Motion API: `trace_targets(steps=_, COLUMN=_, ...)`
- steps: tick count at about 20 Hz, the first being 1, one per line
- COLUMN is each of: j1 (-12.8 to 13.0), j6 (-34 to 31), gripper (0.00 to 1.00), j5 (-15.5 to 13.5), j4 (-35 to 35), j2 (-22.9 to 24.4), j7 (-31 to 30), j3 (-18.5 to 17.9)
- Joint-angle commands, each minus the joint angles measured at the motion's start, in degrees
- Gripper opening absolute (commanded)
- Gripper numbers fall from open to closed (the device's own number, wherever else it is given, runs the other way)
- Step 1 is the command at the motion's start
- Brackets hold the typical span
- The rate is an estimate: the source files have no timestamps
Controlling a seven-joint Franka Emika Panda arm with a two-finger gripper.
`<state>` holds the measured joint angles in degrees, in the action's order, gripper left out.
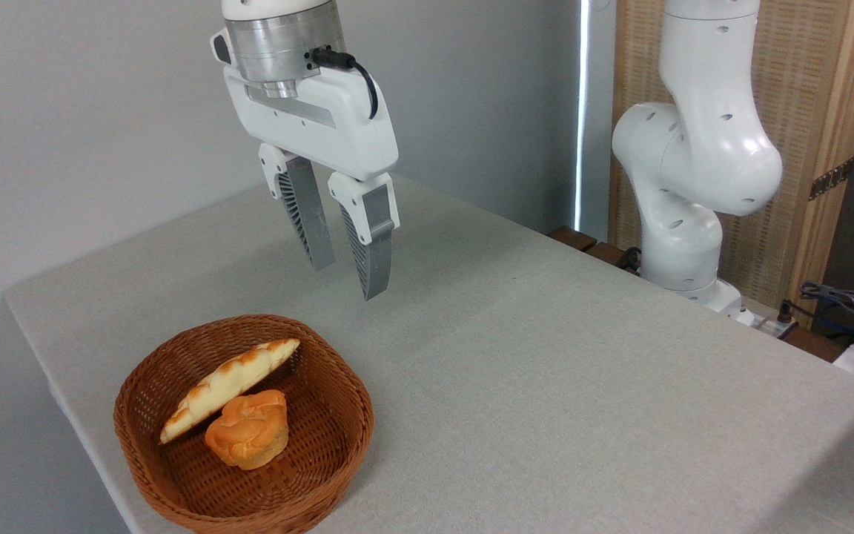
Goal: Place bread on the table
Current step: 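Lower the open gripper toward the long pale bread roll in the basket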
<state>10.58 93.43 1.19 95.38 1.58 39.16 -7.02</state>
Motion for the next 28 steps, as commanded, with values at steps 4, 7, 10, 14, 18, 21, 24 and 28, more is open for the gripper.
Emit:
trace_targets(steps=4, j1=0.05, j6=-0.62, gripper=1.0, j5=-1.02, j4=0.59, j2=0.7, j7=0.66, j3=-0.01)
trace_targets(steps=7, j1=0.05, j6=-0.44, gripper=1.0, j5=-1.02, j4=0.68, j2=0.7, j7=0.66, j3=-0.01)
trace_targets(steps=10, j1=0.05, j6=1.39, gripper=1.0, j5=-1.28, j4=0.77, j2=0.61, j7=0.57, j3=-0.1)
trace_targets(steps=14, j1=0.66, j6=12.27, gripper=1.0, j5=-1.28, j4=6.46, j2=1.23, j7=-2.75, j3=0.42)
trace_targets(steps=18, j1=3.38, j6=24.93, gripper=1.0, j5=-1.28, j4=14.11, j2=1.75, j7=-7.86, j3=0.43)
trace_targets(steps=21, j1=5.23, j6=32.31, gripper=1.0, j5=-2.41, j4=17.8, j2=1.58, j7=-13.12, j3=0.43)
trace_targets(steps=24, j1=6.38, j6=40.49, gripper=1.0, j5=-3.83, j4=21.5, j2=1.23, j7=-15.95, j3=0.43)
trace_targets(steps=28, j1=7.52, j6=43.85, gripper=1.0, j5=-6.37, j4=22.21, j2=-0.7, j7=-16.22, j3=0.43)
